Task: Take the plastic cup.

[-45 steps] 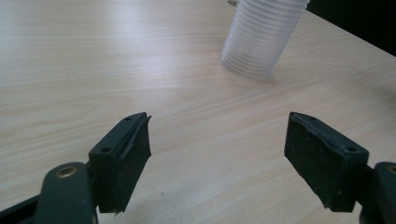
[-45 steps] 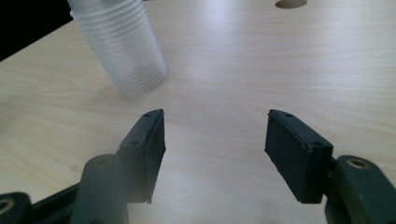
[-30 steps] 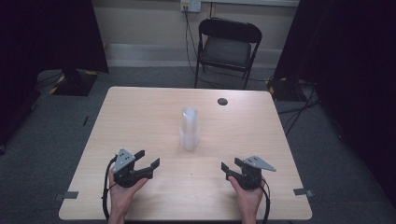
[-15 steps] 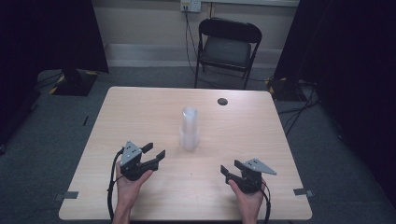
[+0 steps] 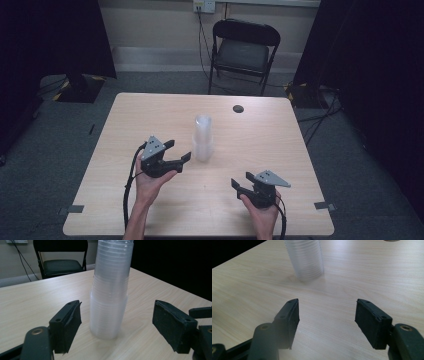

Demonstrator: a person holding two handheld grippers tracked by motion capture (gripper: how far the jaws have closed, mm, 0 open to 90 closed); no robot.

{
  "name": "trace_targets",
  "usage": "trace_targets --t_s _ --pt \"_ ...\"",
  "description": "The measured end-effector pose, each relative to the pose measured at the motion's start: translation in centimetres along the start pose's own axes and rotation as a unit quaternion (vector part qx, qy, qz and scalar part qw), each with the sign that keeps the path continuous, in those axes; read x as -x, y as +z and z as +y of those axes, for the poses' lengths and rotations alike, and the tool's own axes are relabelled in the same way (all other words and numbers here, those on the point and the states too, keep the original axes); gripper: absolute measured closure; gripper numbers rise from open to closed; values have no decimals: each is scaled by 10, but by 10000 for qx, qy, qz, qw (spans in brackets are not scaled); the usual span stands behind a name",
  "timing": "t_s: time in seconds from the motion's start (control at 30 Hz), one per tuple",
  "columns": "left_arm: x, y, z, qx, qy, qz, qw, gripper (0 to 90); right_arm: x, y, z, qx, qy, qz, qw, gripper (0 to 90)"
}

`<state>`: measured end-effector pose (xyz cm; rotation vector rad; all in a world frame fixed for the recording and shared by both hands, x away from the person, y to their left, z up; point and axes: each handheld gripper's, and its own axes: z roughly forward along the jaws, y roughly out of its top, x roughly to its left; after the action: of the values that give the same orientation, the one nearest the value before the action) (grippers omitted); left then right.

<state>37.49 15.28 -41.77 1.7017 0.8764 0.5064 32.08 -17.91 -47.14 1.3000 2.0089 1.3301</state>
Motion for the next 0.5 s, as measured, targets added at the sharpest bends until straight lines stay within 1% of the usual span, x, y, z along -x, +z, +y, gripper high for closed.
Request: trace_targets --t_s 0.03,0.07,0.13,0.2,0.23,0.27,0.37,0.4,0.43,0.5 --pt "-1 2 2 33 46 24 10000 224 0 0 0 0 0 0 10000 358" --pt "-1 3 3 106 32 -12 9999 199 0 -1 0 4 26 0 10000 357" --pt "-2 6 7 58 5 29 10000 193 1 -1 0 6 39 12 10000 357" --pt "-6 12 12 122 -106 -70 9998 202 0 -1 -1 -4 40 44 10000 357" --pt "-6 12 12 122 -106 -70 9998 197 0 -1 -1 -4 40 44 10000 357" --pt "-7 14 15 112 -85 -24 9999 197 -1 0 -1 -10 20 43 10000 357" --pt "-9 19 20 79 -76 -120 9999 222 -3 0 0 -37 -8 52 10000 359" --pt "-11 22 22 120 -64 -103 9999 231 -3 1 0 -65 -68 29 10000 359" --pt "-11 24 23 102 -41 -94 9999 244 -4 2 1 -77 -58 28 9999 359" --pt "-13 31 27 43 20 -116 9999 237 -5 3 1 -79 -65 64 9999 358"
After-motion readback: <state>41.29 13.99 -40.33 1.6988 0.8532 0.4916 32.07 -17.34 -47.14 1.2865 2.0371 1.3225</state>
